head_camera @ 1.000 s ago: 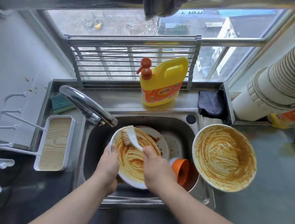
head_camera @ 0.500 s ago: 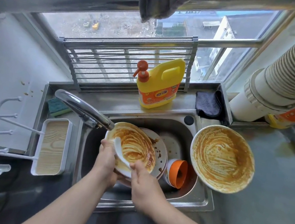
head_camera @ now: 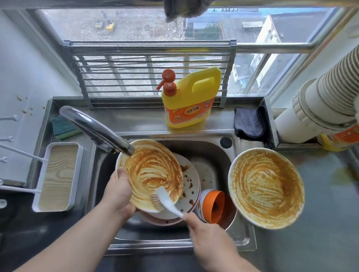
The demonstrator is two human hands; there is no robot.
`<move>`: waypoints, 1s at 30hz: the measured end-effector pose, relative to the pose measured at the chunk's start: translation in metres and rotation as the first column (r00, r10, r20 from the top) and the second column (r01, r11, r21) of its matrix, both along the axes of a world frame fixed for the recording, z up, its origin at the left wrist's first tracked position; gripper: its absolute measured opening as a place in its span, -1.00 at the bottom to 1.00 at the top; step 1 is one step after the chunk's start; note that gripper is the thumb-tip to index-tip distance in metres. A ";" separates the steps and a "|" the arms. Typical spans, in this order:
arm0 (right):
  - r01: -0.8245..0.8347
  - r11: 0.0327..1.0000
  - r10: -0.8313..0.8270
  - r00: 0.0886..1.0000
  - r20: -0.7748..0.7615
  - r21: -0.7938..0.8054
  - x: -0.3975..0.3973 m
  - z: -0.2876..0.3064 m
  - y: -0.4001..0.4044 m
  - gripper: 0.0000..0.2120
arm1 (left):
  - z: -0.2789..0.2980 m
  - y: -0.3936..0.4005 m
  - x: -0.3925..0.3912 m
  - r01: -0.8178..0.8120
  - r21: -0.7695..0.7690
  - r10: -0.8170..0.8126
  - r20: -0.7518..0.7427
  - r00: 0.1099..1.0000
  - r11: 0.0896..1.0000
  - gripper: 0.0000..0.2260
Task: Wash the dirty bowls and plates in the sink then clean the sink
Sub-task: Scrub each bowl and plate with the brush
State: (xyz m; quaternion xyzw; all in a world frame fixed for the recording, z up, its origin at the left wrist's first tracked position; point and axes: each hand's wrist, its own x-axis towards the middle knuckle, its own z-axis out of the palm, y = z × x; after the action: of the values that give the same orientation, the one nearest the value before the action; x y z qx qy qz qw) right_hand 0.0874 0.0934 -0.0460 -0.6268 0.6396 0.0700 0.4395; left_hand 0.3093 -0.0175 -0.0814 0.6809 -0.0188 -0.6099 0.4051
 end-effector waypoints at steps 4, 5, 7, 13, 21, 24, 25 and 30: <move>-0.074 0.997 0.070 0.981 -0.183 -0.019 -0.041 -0.013 -0.013 -0.76 | 0.001 0.003 0.004 0.014 0.010 -0.013 -0.025 1.000 1.000 -0.63; -0.082 0.996 0.077 0.983 -0.168 -0.018 -0.037 -0.011 -0.015 -0.78 | 0.002 0.005 0.002 0.007 0.008 -0.007 -0.021 1.000 1.000 -0.64; -0.106 0.994 0.104 0.991 -0.088 -0.011 -0.014 -0.004 -0.008 -0.81 | 0.002 0.006 -0.003 -0.009 -0.021 0.010 0.016 1.000 1.000 -0.67; -0.140 0.990 0.139 0.984 -0.115 -0.004 -0.015 -0.010 0.004 -0.72 | -0.001 0.012 0.007 -0.011 -0.052 0.016 0.090 0.996 0.999 -0.72; -0.210 0.972 0.211 0.977 -0.002 -0.105 0.020 0.009 0.005 -0.66 | 0.002 0.009 -0.013 -0.017 -0.130 0.031 0.109 0.994 0.991 -0.75; -0.213 0.974 0.204 0.972 -0.114 -0.079 -0.013 -0.004 0.004 -0.64 | 0.000 0.003 -0.005 -0.020 -0.169 0.040 0.115 0.993 0.985 -0.74; -0.213 0.975 0.200 0.967 -0.159 -0.068 -0.023 -0.007 0.004 -0.63 | -0.002 0.003 -0.003 -0.017 -0.170 0.038 0.120 0.992 0.985 -0.74; -0.232 0.970 0.227 0.971 -0.073 -0.075 0.010 0.006 0.009 -0.59 | -0.003 0.009 -0.010 0.020 -0.161 0.006 0.159 0.987 0.987 -0.74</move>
State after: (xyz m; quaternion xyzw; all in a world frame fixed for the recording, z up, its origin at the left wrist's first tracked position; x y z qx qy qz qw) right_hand 0.0972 0.1023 -0.0398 -0.7120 0.5786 0.1136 0.3813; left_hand 0.2998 -0.0081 -0.0848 0.6921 -0.1031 -0.5516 0.4540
